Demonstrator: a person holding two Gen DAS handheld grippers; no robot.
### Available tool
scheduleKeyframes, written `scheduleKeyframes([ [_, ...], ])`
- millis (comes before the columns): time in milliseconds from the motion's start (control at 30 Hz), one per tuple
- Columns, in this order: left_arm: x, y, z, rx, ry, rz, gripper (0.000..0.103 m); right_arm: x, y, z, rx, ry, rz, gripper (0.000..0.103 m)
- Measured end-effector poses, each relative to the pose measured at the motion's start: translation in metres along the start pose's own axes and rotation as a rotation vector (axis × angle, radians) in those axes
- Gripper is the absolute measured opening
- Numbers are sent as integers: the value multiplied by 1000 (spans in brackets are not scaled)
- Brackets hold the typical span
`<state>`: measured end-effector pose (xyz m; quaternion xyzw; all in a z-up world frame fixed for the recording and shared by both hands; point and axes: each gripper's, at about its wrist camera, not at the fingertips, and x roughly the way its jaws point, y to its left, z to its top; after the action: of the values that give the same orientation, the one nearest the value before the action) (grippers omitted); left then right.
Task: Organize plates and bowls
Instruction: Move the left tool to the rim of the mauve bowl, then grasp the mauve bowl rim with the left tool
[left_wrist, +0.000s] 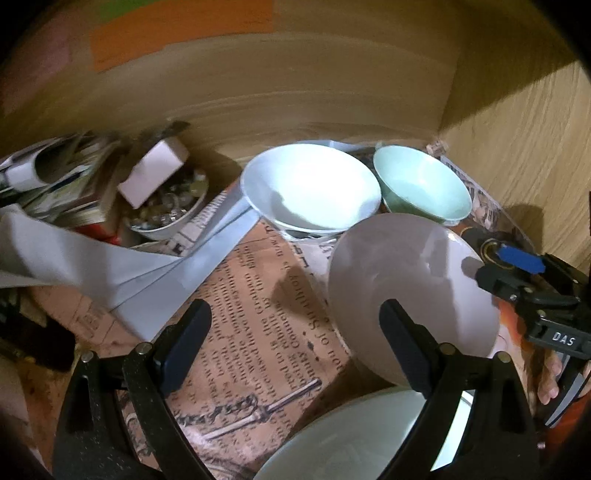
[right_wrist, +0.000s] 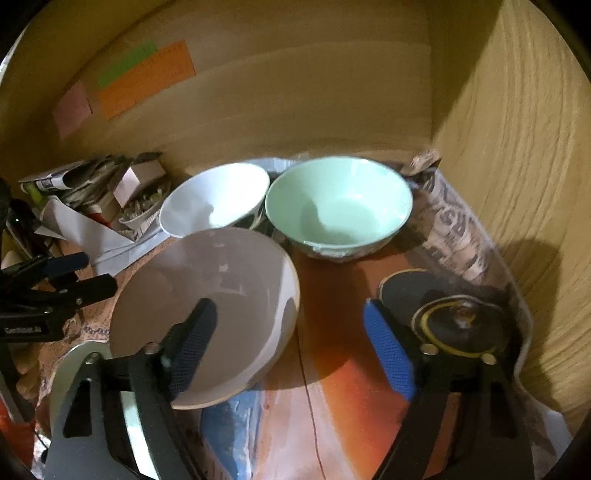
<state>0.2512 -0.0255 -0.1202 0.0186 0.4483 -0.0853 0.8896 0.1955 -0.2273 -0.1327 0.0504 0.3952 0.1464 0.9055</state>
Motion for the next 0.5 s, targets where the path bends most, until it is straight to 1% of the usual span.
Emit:
scheduleKeyframes([
  [67,5,-2,1,10,10,-6,89,5,-1,-1,5,22,14,66],
  [100,8,-4,1,17,19,-9,84,8,-2,-3,10,33,23,65],
  [133,12,-5,1,24,32,-16,78,10,-2,-3,14,39,30,60],
  [167,15,-5,2,27,41,-22,75,12,-3,-5,22,50,41,55],
  [200,19,-6,2,30,55,-29,70,15,-4,-5,26,61,53,53],
  [233,23,-6,2,31,66,-38,62,17,-4,-6,31,70,63,48],
  [267,26,-6,2,31,77,-47,57,19,-4,-6,36,79,70,45],
  [300,29,-6,1,32,88,-52,50,20,-4,-7,37,87,75,43],
  [333,31,-6,1,32,99,-59,46,22,-3,-7,36,92,79,41],
  [400,36,-6,0,27,113,-79,42,25,-2,-8,29,106,88,38],
  [500,36,-8,-1,30,111,-95,37,27,1,-8,17,110,94,32],
])
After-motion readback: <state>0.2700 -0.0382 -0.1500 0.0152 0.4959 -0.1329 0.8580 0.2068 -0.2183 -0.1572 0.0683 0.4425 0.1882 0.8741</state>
